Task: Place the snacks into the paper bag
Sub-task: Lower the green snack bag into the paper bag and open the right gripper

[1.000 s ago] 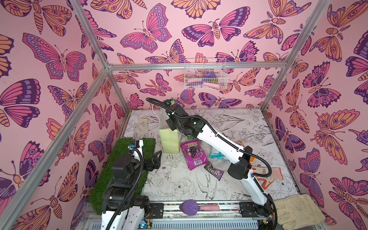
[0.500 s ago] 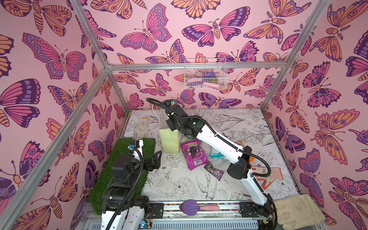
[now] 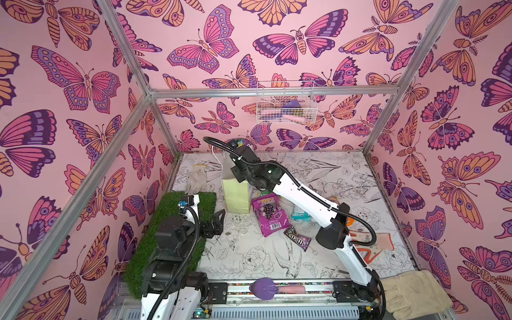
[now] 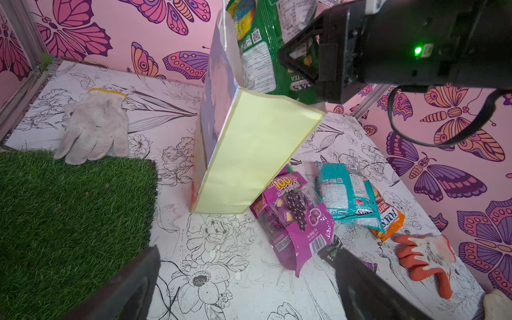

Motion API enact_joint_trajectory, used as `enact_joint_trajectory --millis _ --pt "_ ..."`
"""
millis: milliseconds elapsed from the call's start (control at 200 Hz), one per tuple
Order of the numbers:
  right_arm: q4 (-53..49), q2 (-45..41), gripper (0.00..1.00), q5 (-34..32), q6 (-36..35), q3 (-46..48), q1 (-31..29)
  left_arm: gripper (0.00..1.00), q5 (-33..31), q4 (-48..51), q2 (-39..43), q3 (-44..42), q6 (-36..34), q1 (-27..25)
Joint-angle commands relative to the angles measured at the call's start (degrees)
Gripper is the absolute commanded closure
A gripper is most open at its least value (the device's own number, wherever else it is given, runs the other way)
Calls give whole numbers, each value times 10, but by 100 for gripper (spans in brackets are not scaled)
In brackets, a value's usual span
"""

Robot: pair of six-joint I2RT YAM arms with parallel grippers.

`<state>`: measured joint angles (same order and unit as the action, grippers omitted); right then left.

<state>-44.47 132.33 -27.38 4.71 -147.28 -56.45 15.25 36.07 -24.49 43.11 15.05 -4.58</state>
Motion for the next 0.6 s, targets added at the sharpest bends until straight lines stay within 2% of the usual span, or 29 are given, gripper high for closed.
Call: enact_joint_trajectory --millis 0,491,596 --pt "-1 4 89 -1 8 -9 4 0 5 4 2 -9 -6 -4" --pt "-7 -1 87 0 20 11 5 0 4 5 2 -9 -6 -4" --pt "-7 -4 83 0 21 12 4 0 5 5 2 -9 -6 -4"
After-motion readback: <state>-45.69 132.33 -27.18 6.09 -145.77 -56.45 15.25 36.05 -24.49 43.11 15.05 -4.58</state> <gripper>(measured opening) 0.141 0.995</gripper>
